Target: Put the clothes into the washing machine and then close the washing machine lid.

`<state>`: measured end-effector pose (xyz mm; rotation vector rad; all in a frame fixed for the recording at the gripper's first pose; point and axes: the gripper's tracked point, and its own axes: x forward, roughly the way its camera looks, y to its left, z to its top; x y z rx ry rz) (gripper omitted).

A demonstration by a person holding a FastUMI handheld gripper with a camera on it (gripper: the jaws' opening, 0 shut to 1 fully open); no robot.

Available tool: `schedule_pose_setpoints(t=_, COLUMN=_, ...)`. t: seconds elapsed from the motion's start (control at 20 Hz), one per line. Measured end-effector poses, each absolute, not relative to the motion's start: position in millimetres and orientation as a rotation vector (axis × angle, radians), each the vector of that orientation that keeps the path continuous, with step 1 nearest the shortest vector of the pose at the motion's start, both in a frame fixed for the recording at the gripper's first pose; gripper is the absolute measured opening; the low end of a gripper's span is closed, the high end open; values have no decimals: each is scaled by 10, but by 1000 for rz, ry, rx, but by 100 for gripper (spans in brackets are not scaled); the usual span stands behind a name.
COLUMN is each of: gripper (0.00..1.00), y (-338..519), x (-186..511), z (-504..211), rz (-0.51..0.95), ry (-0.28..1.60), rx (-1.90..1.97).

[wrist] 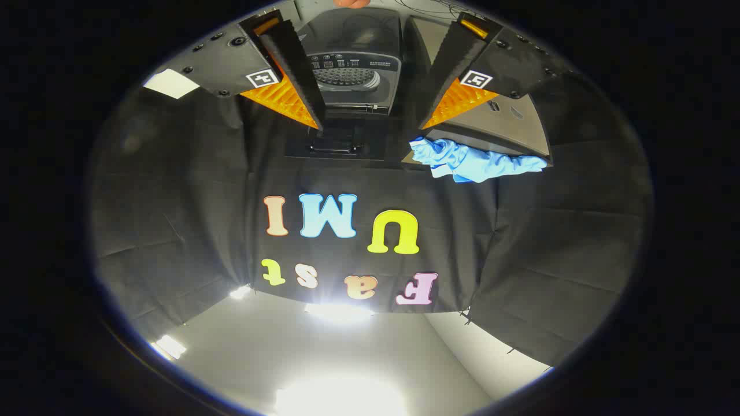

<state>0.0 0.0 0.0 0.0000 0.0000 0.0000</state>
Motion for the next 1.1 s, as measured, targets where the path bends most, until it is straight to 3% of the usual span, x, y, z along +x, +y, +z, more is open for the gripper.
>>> schedule_pose_setpoints(t=1.1, gripper=98, y=10, x=-23, z=17, rz=7, ry=-7, rx=-13)
